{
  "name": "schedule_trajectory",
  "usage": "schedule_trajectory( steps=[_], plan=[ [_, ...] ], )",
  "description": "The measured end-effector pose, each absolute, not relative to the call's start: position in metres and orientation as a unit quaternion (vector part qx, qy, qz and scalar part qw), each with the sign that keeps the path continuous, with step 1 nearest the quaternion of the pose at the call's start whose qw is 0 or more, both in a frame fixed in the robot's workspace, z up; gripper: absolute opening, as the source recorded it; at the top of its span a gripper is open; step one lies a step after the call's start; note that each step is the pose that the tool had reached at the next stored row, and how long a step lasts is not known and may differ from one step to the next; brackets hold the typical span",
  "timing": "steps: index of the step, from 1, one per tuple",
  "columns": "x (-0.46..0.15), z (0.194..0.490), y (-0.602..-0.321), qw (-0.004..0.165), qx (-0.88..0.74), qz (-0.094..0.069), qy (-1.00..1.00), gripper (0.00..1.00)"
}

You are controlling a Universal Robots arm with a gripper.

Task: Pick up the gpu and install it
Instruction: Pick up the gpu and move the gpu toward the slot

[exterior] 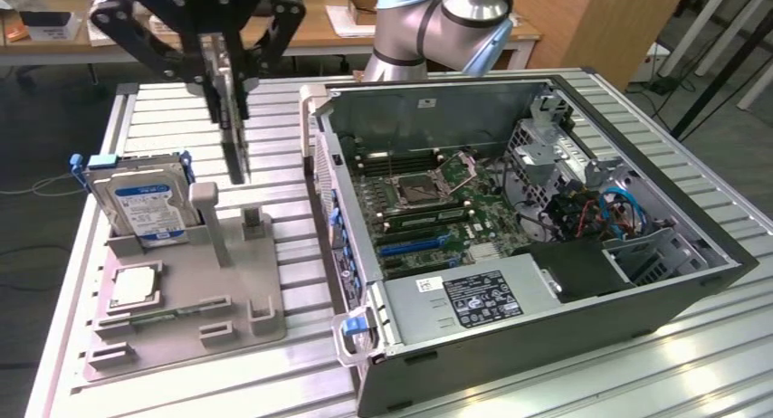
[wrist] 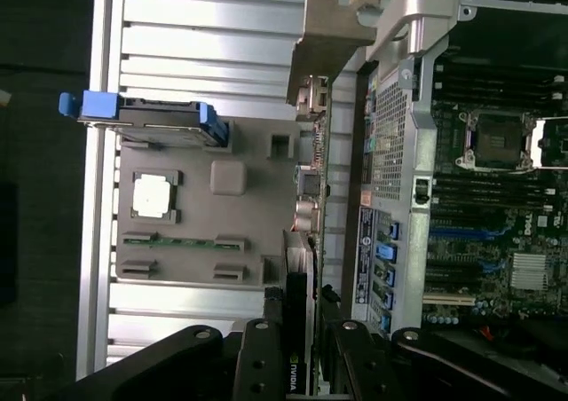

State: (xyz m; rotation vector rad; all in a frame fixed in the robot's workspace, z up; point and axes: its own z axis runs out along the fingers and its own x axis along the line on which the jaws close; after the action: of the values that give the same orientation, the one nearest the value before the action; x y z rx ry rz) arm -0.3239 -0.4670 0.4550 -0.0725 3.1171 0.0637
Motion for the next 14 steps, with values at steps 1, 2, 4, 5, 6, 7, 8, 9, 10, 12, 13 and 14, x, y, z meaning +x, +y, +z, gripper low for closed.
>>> schedule_trajectory(
  steps=[1, 2, 4, 5, 6, 7, 8, 9, 10, 12, 13, 14],
  plan=[
    [-0.319, 0.455, -0.467, 0.011, -0.023, 0.020, 0.999, 0.26],
    [-0.315, 0.455, -0.467, 0.011, -0.023, 0.020, 0.999, 0.26],
    [-0.306, 0.455, -0.467, 0.011, -0.023, 0.020, 0.999, 0.26],
    [-0.301, 0.455, -0.467, 0.011, -0.023, 0.020, 0.999, 0.26],
    [-0.297, 0.455, -0.467, 0.011, -0.023, 0.020, 0.999, 0.26],
    [-0.292, 0.455, -0.467, 0.011, -0.024, 0.020, 0.999, 0.26],
    [-0.287, 0.455, -0.467, 0.011, -0.024, 0.020, 0.999, 0.26],
    [-0.283, 0.454, -0.467, 0.011, -0.024, 0.020, 0.999, 0.26],
    [-0.278, 0.454, -0.467, 0.011, -0.024, 0.020, 0.999, 0.26],
    [-0.269, 0.454, -0.467, 0.011, -0.024, 0.020, 0.999, 0.26],
    [-0.265, 0.454, -0.467, 0.011, -0.024, 0.020, 0.999, 0.26],
    [-0.260, 0.454, -0.467, 0.011, -0.024, 0.020, 0.999, 0.26]
  ],
)
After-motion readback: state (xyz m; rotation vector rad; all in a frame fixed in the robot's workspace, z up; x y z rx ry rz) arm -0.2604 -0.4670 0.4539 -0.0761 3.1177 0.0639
